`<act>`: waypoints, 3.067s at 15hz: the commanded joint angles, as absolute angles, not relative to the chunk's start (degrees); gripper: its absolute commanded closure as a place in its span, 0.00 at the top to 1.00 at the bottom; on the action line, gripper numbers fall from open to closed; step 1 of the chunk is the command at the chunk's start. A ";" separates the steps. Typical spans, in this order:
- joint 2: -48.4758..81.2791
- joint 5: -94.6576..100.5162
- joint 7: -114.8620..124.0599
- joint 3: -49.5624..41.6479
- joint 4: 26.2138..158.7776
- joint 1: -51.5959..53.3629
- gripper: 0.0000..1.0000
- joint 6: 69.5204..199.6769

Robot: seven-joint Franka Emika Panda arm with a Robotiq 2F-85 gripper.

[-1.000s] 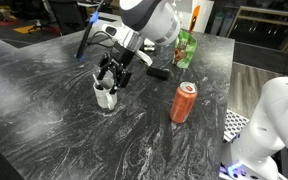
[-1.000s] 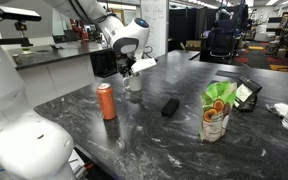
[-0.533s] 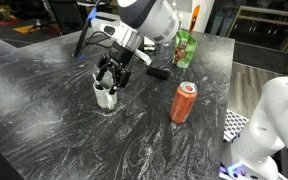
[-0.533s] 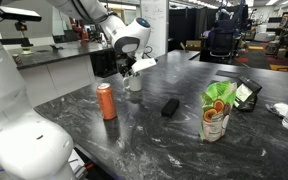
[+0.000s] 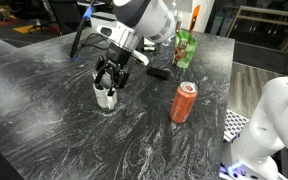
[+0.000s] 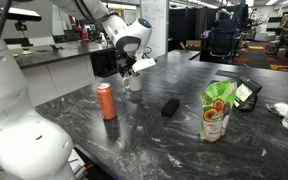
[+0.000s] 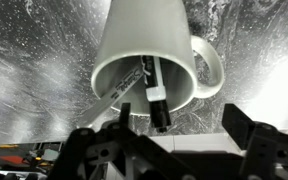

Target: Remove the marker from the mug

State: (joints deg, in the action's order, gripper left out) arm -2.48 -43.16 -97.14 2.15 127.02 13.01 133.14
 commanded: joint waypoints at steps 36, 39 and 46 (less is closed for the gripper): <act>-15.25 -15.90 -78.29 4.87 122.96 10.43 0.04 139.68; -16.71 -10.80 -70.04 4.25 126.29 9.35 0.04 142.71; -14.21 -0.46 -50.39 2.17 136.89 5.66 0.04 151.52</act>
